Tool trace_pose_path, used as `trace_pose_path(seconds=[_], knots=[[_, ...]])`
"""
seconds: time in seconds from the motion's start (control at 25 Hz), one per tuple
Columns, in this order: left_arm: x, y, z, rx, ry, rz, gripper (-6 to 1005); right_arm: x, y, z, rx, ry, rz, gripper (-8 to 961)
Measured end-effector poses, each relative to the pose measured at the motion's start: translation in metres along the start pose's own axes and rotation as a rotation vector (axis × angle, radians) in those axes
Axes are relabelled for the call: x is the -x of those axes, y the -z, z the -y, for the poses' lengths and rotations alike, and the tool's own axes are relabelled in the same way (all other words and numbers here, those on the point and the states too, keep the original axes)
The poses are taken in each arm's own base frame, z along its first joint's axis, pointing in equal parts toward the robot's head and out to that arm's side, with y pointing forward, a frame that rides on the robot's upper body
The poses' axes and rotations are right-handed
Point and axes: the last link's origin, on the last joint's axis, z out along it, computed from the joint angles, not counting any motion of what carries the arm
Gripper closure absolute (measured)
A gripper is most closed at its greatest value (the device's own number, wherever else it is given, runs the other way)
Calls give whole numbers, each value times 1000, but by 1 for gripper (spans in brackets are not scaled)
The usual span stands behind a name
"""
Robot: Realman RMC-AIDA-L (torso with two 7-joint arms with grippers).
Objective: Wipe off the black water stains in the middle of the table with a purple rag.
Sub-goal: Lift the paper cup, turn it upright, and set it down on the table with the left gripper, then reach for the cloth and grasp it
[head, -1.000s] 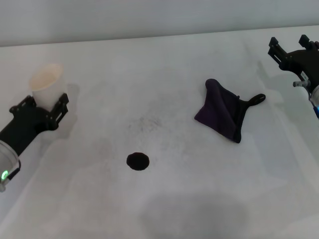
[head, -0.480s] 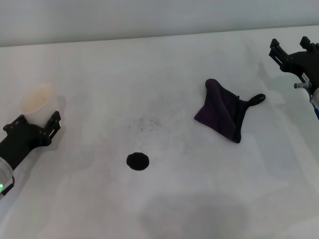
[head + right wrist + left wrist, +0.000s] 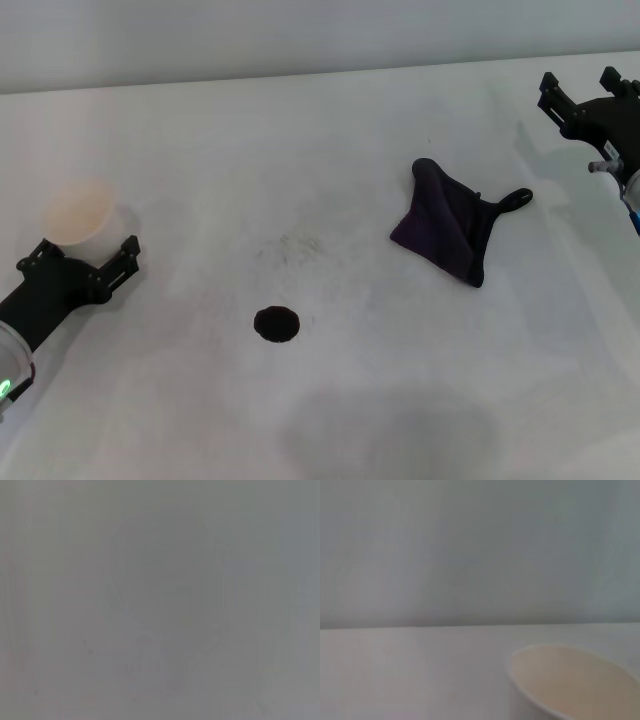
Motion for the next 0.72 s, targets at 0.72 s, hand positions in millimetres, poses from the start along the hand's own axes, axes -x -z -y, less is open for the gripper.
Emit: trace_pose_path(seconds=[0.72], knots=[[13,31,-6,48,16,-55,111,3,1,-1,9,3,24,96]])
